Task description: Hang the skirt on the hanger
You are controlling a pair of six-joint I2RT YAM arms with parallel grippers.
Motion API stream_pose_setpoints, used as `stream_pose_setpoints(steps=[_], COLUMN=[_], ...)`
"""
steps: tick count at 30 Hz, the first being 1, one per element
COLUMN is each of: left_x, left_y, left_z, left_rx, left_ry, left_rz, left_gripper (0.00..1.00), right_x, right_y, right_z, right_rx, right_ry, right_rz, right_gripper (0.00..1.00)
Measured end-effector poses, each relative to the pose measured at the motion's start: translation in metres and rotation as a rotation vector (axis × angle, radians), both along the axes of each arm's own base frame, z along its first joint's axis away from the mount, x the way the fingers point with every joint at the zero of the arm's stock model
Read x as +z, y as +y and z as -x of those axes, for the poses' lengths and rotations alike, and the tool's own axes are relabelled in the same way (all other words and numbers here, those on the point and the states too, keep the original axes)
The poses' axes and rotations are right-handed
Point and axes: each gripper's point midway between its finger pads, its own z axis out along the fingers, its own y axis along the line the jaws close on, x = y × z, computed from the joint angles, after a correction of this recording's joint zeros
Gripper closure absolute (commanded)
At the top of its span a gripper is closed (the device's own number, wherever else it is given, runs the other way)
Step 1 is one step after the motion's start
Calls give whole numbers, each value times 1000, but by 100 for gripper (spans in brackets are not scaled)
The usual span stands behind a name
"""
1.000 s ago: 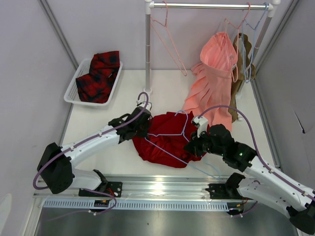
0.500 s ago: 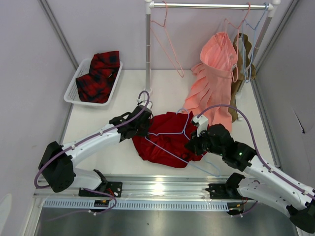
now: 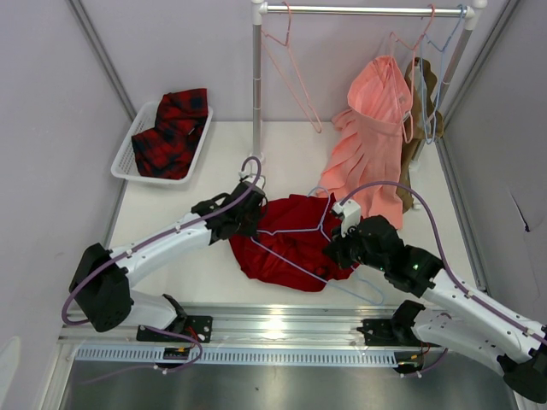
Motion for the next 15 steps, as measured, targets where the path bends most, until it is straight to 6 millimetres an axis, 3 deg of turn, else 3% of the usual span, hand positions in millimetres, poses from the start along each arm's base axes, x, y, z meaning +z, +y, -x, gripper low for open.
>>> stream_pose_setpoints(steps=[3,11,15], left_x=[1,-9,-10], left_y=[0,2,2], left_z=[0,13,15], left_rx=[1,-21,-26], left_ry=[5,75,82], left_rz=[1,-16,-13], left_gripper=[100,100,100], right_x=[0,41,46], right_y=[-2,1,1], right_z=[-2,-27,-29], right_rx=[-9,-95,-99], right_ry=[-11,-145,-156], right_rz=[7,-85,-97], right_gripper=[100,100,100])
